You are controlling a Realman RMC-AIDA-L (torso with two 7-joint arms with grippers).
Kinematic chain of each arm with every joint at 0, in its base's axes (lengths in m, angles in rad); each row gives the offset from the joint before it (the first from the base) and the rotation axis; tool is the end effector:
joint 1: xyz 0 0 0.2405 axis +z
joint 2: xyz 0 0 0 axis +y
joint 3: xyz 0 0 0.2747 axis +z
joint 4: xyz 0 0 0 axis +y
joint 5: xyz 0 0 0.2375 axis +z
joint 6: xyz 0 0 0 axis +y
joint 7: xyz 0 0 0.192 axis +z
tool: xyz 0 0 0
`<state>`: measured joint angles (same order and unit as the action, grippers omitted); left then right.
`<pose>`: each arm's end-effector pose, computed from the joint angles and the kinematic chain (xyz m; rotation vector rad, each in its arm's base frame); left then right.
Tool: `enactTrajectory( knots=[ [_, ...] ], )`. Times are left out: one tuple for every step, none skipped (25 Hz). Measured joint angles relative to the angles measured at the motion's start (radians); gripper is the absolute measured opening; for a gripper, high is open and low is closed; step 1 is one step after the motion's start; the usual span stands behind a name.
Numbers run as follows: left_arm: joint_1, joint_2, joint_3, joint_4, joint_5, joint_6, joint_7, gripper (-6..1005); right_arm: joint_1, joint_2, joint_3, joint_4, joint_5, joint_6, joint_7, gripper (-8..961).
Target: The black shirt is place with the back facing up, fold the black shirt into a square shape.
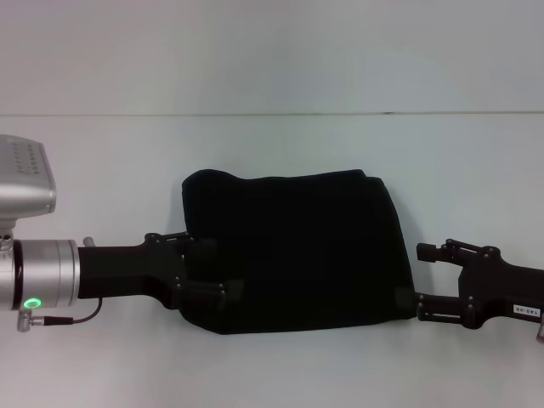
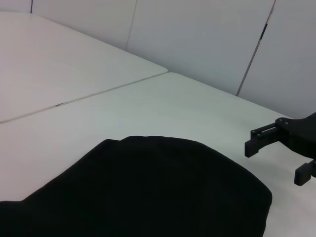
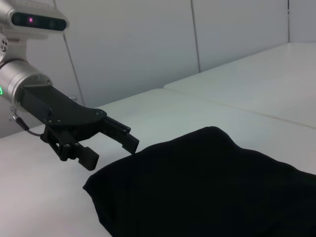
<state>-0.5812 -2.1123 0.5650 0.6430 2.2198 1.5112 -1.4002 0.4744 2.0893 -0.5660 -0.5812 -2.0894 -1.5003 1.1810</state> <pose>-0.2871 0.3791 -0.0687 -2.7504 -0.7034 -0.5411 0.3186 0.3567 -0.0601 -2.6490 0.5808 0.6108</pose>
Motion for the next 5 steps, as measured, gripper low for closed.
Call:
enactTrajectory(
  knots=[
    [0.000, 0.000, 0.001, -0.001, 0.000, 0.000, 0.000, 904, 0.000, 0.000, -0.002, 0.000, 0.000, 0.002, 0.000, 881],
    [-0.001, 0.000, 0.001, -0.002, 0.000, 0.000, 0.000, 904, 0.001, 0.001, -0.002, 0.000, 0.000, 0.004, -0.001, 881],
    [-0.003, 0.000, 0.002, -0.004, 0.001, 0.000, 0.000, 904, 0.002, 0.001, -0.002, 0.000, 0.000, 0.006, -0.004, 881],
    [-0.005, 0.000, 0.002, -0.005, 0.003, -0.001, 0.000, 904, 0.003, 0.002, -0.003, 0.000, 0.000, 0.008, -0.007, 881],
    [-0.006, 0.000, 0.003, -0.006, 0.003, -0.001, 0.000, 904, 0.005, 0.003, -0.003, 0.000, 0.000, 0.011, -0.014, 881]
  ],
)
